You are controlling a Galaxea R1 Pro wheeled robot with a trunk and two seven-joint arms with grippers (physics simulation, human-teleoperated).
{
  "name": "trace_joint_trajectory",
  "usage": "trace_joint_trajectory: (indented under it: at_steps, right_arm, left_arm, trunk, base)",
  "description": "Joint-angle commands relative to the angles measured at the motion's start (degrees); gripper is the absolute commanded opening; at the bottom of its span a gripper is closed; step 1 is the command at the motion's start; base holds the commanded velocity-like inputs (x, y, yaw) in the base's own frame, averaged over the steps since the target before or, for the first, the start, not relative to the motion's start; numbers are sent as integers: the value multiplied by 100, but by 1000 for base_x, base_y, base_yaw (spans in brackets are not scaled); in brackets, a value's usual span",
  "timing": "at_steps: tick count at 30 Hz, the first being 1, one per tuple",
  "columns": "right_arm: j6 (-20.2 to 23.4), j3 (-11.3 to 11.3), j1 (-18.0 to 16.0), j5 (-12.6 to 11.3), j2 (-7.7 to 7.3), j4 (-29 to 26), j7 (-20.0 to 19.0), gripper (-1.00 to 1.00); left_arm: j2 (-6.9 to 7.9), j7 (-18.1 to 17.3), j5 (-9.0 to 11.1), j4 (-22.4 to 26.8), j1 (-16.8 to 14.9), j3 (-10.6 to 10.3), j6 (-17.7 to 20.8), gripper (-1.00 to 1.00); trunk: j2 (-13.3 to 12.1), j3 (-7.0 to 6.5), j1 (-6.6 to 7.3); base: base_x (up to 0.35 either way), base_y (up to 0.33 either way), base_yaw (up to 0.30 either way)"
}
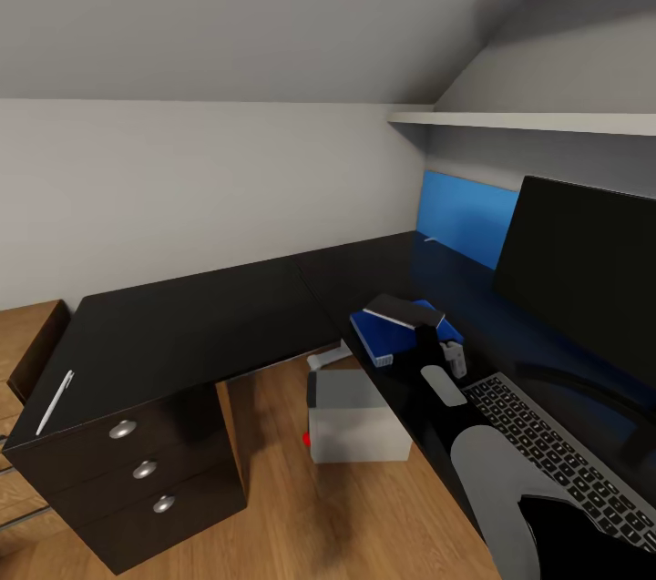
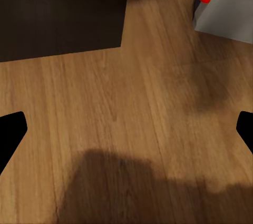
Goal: In the bedroom, organize the workspace by keeping the computer under the desk, ensuring the monitor is on the desk, placing the keyboard on the desk next to the monitor, placing the mouse on the desk next to the keyboard, moving the folder from the swivel chair onto the desk next to the mouse, stacking the notebook on top of the folder with the pen on top of the notebook, and positioning the swivel chair next to the desk.
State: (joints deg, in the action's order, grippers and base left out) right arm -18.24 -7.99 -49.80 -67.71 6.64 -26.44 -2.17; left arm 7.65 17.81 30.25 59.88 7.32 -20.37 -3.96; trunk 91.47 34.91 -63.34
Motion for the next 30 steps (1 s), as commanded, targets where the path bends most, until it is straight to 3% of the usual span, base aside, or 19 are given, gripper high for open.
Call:
trace_joint_trajectory:
  at_steps: [1,22,30]
  right_arm:
    - [-13,-10,-3,-58,4,-2,-20,-100]
    - [-13,-10,-3,-58,4,-2,-20,-100]
    - [-13,-10,-3,-58,4,-2,-20,-100]
  left_arm:
    - [8,38,60,6,-2,-28,-35,100]
    - [8,30,60,21,-2,-15,-65,100]
    - [9,38,54,23,-2,-17,-70,100]
  trunk:
    - [3,4,0]
    - [3,4,0]
    - [-318,-139,176]
  base:
    - [0,0,0]
    - [27,0,0]
    - [0,0,0]
